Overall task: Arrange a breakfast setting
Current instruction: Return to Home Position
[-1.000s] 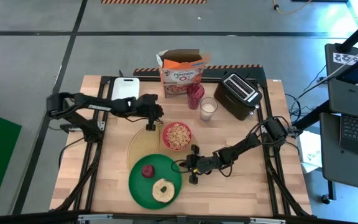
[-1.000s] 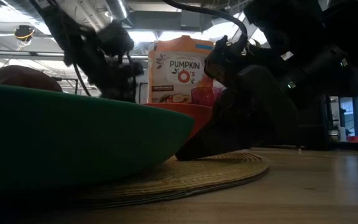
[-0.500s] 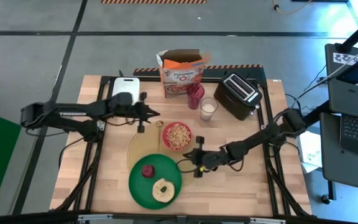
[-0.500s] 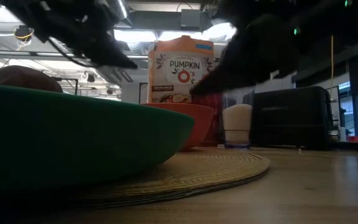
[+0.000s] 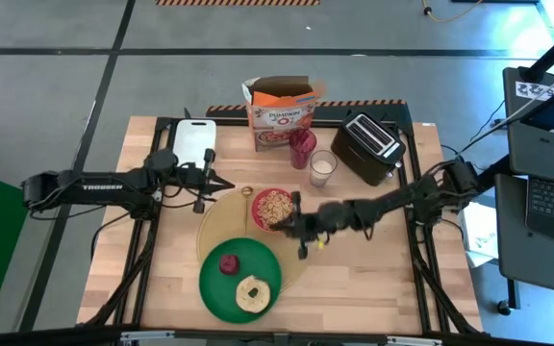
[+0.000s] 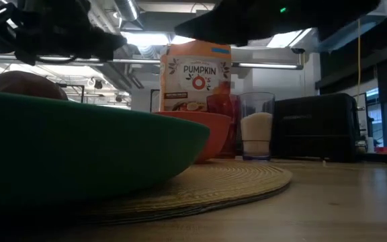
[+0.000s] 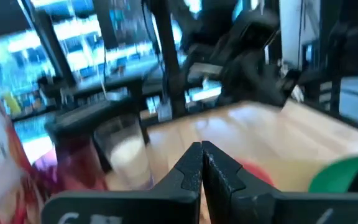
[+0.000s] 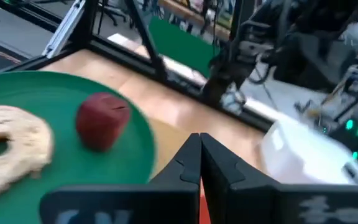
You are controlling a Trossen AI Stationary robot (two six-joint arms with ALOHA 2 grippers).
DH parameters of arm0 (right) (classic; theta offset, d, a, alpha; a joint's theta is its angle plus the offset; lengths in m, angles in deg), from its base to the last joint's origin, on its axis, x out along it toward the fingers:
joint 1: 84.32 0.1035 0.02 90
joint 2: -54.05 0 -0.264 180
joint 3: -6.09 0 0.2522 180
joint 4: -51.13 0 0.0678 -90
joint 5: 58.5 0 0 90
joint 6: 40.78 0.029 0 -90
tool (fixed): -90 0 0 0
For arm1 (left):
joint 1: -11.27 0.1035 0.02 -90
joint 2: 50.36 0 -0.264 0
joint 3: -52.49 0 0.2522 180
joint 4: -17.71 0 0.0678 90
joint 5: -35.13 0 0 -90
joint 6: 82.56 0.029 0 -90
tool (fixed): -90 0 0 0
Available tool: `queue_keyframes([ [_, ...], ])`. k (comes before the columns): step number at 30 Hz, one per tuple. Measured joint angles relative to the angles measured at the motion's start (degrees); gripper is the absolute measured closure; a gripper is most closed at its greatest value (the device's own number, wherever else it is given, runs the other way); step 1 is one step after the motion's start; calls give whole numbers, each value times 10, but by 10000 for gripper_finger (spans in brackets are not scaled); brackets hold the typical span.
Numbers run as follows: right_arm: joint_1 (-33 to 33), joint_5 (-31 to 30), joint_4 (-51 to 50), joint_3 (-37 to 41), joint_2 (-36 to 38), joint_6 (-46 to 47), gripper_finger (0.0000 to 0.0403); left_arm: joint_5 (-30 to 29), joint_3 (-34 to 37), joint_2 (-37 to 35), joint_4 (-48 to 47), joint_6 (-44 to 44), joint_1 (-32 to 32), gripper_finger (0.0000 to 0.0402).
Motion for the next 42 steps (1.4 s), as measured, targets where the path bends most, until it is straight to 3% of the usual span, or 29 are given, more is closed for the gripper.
queue_keyframes([
  [4,-59,73,21,18,44,-49,401,4,2,-7,28,-5,4,401],
  [7,-87,67,31,73,115,-58,401,1,10,-34,32,-14,26,401],
  [11,-76,21,161,179,242,-70,401,-64,67,-120,85,-14,46,401],
  [13,-53,-14,212,231,306,-78,401,-65,97,-172,94,-27,54,401],
  [16,-6,-98,213,290,368,-84,402,-57,130,-244,83,-72,60,401],
  [19,32,-160,216,322,392,-90,402,-60,128,-289,7,-92,57,401],
  [25,112,-270,233,369,475,-239,402,-83,128,-334,-38,-86,55,401],
  [29,97,-238,246,415,565,-241,402,-53,128,-334,-36,-99,55,401],
  [35,15,-82,277,492,673,-162,403,-45,128,-334,-52,-106,55,401],
  [39,-32,-13,209,492,734,-144,403,-44,128,-333,-60,-106,55,401],
  [42,-41,-15,150,492,782,-156,403,-41,129,-333,-71,-130,55,401],
])
